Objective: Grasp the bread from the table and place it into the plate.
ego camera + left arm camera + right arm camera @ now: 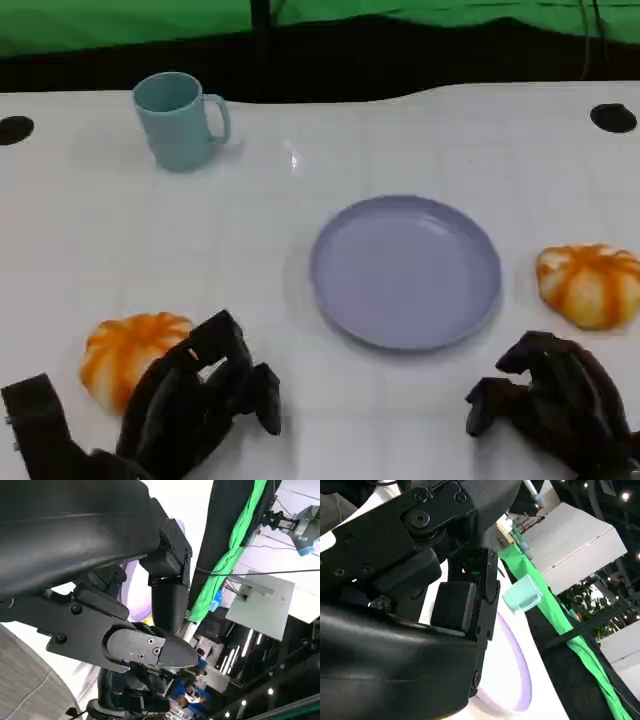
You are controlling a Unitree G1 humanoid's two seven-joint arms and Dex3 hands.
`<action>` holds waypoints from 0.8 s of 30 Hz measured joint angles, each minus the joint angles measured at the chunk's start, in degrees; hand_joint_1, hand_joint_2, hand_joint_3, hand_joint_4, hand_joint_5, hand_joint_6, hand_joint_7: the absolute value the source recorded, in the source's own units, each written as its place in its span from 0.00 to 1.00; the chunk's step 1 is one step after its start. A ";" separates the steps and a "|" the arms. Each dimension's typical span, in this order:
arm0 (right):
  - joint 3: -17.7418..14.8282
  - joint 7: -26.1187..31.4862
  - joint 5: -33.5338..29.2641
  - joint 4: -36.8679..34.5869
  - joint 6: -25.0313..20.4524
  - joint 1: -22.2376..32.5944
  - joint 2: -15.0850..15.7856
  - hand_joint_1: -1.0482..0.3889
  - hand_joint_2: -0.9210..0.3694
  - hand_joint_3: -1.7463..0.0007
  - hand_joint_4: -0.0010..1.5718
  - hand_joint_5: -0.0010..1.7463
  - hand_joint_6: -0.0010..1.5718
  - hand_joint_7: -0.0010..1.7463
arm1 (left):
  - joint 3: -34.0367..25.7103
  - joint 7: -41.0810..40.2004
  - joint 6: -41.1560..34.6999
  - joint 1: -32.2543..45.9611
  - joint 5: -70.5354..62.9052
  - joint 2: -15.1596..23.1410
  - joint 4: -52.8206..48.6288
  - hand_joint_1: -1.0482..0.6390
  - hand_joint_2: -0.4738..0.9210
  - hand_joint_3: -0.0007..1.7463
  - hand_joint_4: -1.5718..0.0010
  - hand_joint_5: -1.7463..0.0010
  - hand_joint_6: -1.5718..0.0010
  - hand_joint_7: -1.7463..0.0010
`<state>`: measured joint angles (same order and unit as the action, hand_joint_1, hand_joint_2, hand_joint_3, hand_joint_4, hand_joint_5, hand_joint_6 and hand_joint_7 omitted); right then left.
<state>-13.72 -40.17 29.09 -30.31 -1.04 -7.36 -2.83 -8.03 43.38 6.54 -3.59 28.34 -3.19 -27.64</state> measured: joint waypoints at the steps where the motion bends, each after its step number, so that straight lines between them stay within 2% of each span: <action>1: 0.00 0.00 0.00 0.00 0.00 -0.01 0.00 0.00 0.13 1.00 0.98 0.43 1.00 0.18 | -0.01 0.00 0.00 0.00 -0.01 0.00 0.00 0.21 1.00 0.12 0.46 0.00 0.62 0.05; 24: 0.00 -0.01 0.01 0.33 -0.15 -0.16 -0.01 0.00 0.13 1.00 1.00 0.42 1.00 0.18 | -0.43 0.02 -0.28 0.00 0.06 -0.11 0.00 0.20 1.00 0.10 0.45 0.00 0.59 0.09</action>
<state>-13.72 -40.19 29.10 -29.98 -1.18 -7.52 -2.84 -8.46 43.40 6.26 -3.59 28.40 -3.30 -27.65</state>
